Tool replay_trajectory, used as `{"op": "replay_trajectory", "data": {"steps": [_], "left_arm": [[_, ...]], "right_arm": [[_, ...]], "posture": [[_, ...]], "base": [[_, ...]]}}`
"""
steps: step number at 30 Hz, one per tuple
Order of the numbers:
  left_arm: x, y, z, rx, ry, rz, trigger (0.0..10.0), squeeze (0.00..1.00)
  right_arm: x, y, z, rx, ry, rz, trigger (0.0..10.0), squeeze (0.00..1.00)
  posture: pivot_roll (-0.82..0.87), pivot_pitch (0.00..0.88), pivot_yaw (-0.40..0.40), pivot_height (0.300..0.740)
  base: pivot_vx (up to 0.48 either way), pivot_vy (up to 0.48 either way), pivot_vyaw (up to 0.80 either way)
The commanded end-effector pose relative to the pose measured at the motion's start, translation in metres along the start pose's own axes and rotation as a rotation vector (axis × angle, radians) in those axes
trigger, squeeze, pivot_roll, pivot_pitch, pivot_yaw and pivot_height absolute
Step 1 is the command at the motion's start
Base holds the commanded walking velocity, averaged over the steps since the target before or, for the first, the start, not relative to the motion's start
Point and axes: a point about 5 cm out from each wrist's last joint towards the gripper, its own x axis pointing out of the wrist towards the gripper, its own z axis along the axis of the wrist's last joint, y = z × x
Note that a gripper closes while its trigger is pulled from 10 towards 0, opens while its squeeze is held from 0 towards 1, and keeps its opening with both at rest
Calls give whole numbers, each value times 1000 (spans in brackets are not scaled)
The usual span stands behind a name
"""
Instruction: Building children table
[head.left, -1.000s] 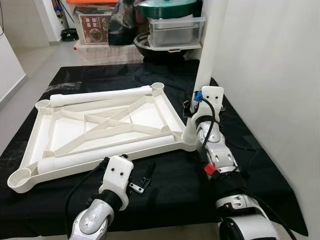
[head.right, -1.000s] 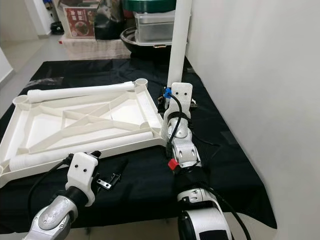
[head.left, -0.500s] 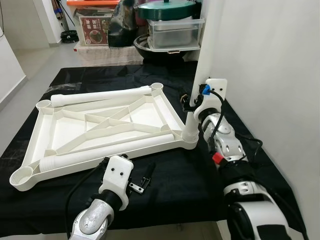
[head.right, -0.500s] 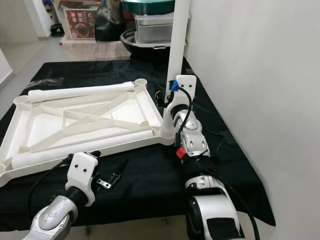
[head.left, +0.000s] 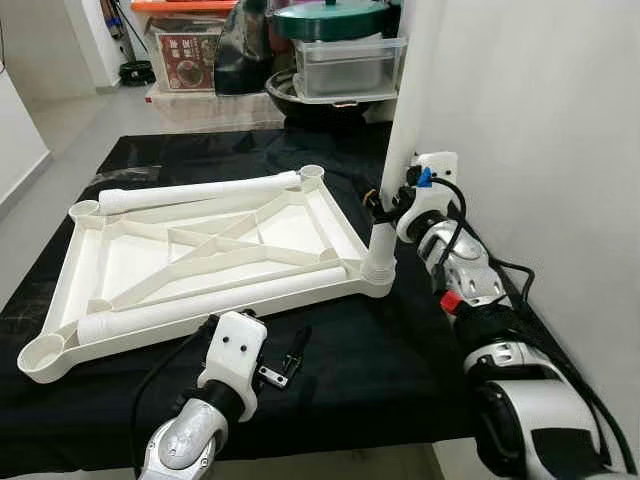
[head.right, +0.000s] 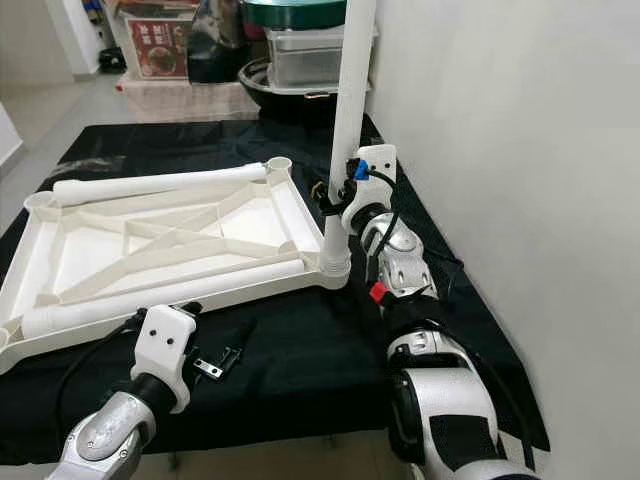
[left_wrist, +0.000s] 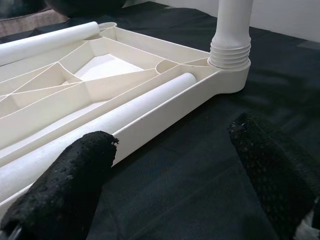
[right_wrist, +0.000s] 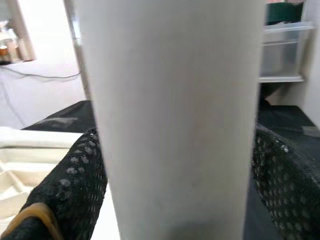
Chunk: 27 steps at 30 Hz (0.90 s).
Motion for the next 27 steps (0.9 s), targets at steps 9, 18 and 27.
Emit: {"op": "replay_trajectory", "data": {"steps": [9,18,27], "left_arm": [[-1,-2,-2,9,7,-4,10000,0],[-1,-2,-2,7,8,-4,10000,0],[1,-3,-2,5,5,-6,10000,0]], "right_arm": [[8,15,-3,-11,60,215,0,0],[11,17,0,-6,63,260,0,0],[4,-6,-24,-72,167,-286,0,0]], "posture": [[133,23,-34,740],[132,25,-34,740],[124,33,-26,740]], "base": [[0,0,0],[0,0,0],[0,0,0]]}}
